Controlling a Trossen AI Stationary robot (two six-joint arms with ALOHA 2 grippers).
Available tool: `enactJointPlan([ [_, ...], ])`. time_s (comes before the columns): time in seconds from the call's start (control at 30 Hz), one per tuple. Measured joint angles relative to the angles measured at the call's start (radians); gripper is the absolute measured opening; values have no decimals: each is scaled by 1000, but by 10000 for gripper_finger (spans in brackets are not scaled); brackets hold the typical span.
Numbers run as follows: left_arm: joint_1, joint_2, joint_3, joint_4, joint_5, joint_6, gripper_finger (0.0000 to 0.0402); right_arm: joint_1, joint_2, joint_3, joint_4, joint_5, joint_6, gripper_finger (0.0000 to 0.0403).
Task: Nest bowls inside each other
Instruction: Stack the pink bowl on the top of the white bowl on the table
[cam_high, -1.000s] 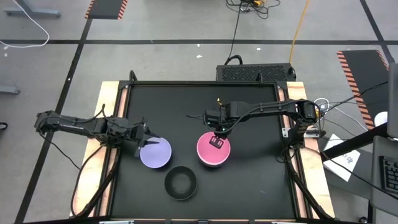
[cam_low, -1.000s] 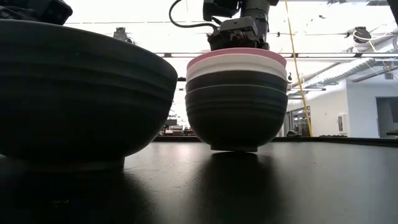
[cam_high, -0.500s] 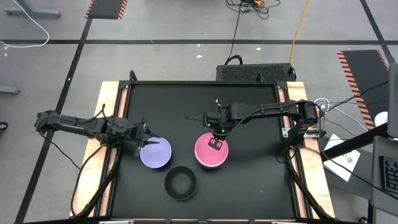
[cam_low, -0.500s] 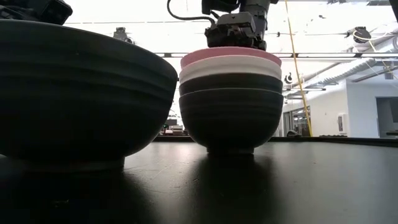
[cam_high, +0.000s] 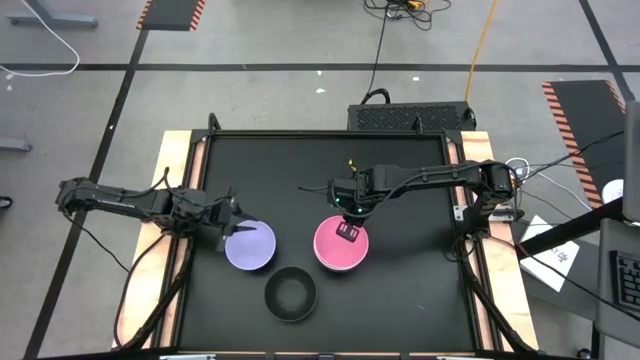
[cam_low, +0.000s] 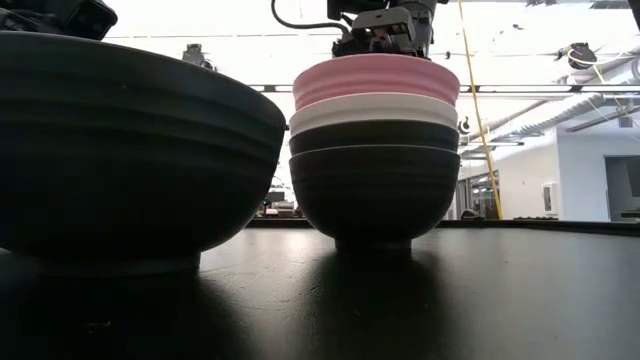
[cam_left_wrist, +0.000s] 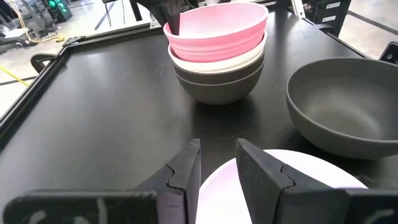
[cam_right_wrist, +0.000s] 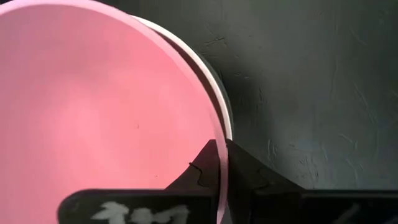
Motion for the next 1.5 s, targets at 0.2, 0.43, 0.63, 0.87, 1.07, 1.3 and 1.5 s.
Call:
enactJointPlan([
  [0.2, 0, 0, 0, 2, -7, -1, 106, 0, 0, 0, 0, 0, -2, 1],
  [0.43, 0, 0, 0, 4, -7, -2, 106, -9, 3, 2, 3, 0, -14, 0],
  [0.63, 0, 0, 0, 5, -6, -2, 106, -25, 8, 2, -2, -24, -19, 0],
  [0.87, 0, 0, 0, 5, -7, -2, 106, -34, 8, 2, -4, -69, -28, 0],
  [1.07, 0, 0, 0, 5, -7, -2, 106, -42, 20, 3, -6, -76, -37, 0],
  [1.3, 0, 0, 0, 4, -7, 2, 106, -34, 23, 4, 4, 24, -50, 0],
  [1.5, 0, 0, 0, 3, -7, 2, 106, -34, 23, 4, -5, 26, -60, 0],
])
